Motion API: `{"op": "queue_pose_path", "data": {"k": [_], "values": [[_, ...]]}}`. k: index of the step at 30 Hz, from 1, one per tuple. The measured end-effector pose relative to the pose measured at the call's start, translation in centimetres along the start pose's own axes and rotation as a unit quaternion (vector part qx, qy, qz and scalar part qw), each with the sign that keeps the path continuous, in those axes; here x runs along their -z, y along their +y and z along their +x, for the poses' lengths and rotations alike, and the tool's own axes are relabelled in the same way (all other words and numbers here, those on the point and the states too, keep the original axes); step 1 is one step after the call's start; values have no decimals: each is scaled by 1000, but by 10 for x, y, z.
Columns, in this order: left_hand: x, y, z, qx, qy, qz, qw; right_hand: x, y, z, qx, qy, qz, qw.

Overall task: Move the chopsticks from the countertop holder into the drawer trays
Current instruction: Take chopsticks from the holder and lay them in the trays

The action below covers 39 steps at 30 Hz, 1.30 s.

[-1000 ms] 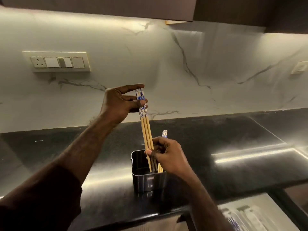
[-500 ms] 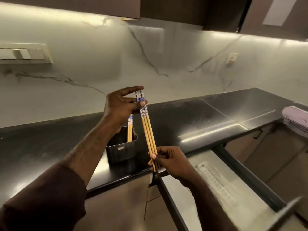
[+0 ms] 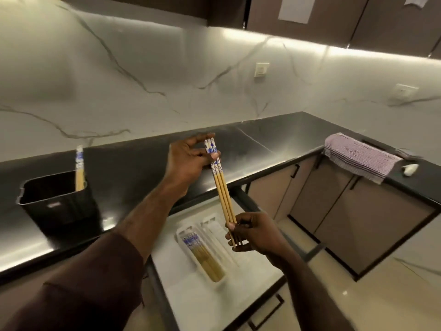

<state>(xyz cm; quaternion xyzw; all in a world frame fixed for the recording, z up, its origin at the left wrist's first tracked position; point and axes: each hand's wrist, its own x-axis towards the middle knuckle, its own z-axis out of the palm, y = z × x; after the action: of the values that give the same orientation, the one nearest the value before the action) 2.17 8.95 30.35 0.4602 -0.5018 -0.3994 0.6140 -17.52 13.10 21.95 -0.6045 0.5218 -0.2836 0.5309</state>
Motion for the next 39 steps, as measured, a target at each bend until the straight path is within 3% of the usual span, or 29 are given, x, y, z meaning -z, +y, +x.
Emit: {"op": "queue_pose_path", "data": {"k": [5,10,28,35,39], "values": [[-76,-40,-2,54,19,0,998,65,49,1,-38,11,-23,999],[-104,-77,6,89,41,15,995,88,80,22,-65,6,-38,997],[-98,-266,83,196,92,132,967,80,180,169,-190,-35,-149,970],[-90,-336,82,244,112,284,921,61,223,198,-228,-76,-207,949],[-88,-365,79,267,84,381,881,45,246,204,-228,-85,-263,934]]}}
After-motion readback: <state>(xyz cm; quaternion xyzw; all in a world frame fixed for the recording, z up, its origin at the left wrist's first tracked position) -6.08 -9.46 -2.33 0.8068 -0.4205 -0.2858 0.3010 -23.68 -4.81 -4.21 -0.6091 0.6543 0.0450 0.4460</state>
